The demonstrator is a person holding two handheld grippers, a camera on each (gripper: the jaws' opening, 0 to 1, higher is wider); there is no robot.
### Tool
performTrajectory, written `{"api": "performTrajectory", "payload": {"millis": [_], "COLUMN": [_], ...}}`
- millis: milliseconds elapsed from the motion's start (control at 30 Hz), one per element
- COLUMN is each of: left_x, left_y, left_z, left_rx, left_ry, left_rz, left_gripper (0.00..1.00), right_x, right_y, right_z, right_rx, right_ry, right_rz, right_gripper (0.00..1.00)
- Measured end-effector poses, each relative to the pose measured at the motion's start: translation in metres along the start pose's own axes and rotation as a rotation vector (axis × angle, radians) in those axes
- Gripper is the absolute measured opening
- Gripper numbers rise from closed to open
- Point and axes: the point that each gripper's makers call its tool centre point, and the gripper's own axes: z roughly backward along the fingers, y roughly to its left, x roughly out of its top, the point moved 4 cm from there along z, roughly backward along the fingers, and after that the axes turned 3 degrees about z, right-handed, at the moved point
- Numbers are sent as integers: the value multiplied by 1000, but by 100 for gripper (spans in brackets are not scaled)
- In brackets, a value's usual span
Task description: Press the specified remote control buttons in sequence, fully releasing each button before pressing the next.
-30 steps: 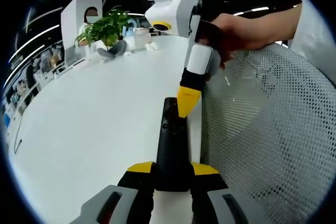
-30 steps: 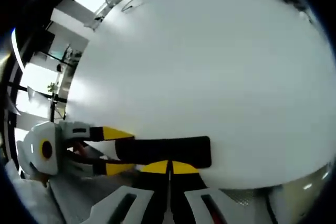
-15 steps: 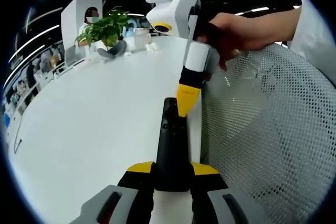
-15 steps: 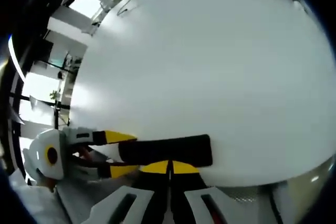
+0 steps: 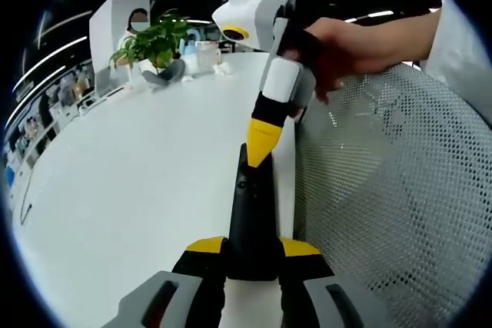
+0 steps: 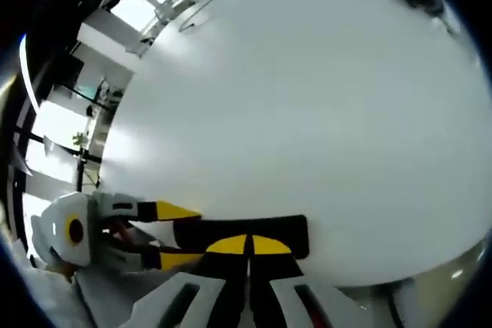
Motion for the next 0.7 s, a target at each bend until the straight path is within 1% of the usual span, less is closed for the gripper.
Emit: {"api": "performTrajectory", "payload": {"millis": [300,433,567,633,700], "left_x": [0,0,0,0,0], "left_y": [0,0,1,1,1], "left_z": [0,0,-1,-1,-1], "left_rx": [0,1,1,1,1], "left_ry": [-2,-3,-5,-6,-7], "left_rz": [3,5,6,9,9], "left_gripper": [25,25,25,25,25], "right_x": [0,0,0,0,-1], "right_y": [-1,1,-1,0,1], "right_z": [-2,-3,-3,-3,-3], "right_rx": [0,-17,-16,-24,-28], "right_ry": [0,-7,-9,-12,-14], "right_rz": [6,54,56,92,105], "right_gripper": [0,0,0,0,0]}}
